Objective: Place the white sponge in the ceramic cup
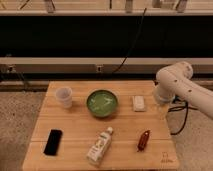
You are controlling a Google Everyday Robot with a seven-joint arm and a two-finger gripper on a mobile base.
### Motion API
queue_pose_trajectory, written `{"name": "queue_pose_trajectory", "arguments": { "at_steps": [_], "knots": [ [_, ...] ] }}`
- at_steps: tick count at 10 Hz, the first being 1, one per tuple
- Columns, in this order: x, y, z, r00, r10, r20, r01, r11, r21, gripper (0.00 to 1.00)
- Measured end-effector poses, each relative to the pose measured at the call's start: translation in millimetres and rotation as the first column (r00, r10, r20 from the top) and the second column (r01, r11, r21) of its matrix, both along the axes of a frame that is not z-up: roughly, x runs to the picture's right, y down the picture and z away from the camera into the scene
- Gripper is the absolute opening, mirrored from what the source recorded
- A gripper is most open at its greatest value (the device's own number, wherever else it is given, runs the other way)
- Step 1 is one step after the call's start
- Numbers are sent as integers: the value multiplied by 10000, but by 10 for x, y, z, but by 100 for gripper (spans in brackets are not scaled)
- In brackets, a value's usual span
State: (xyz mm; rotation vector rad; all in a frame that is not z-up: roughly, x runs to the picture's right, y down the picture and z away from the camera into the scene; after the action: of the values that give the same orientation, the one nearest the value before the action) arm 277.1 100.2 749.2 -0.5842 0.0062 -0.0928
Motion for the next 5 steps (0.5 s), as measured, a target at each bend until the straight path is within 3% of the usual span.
{"name": "queue_pose_trajectory", "arguments": {
  "at_steps": [5],
  "knots": [
    [-42,23,221,9989,-352,320,354,9994,-55,80]
  ]
}}
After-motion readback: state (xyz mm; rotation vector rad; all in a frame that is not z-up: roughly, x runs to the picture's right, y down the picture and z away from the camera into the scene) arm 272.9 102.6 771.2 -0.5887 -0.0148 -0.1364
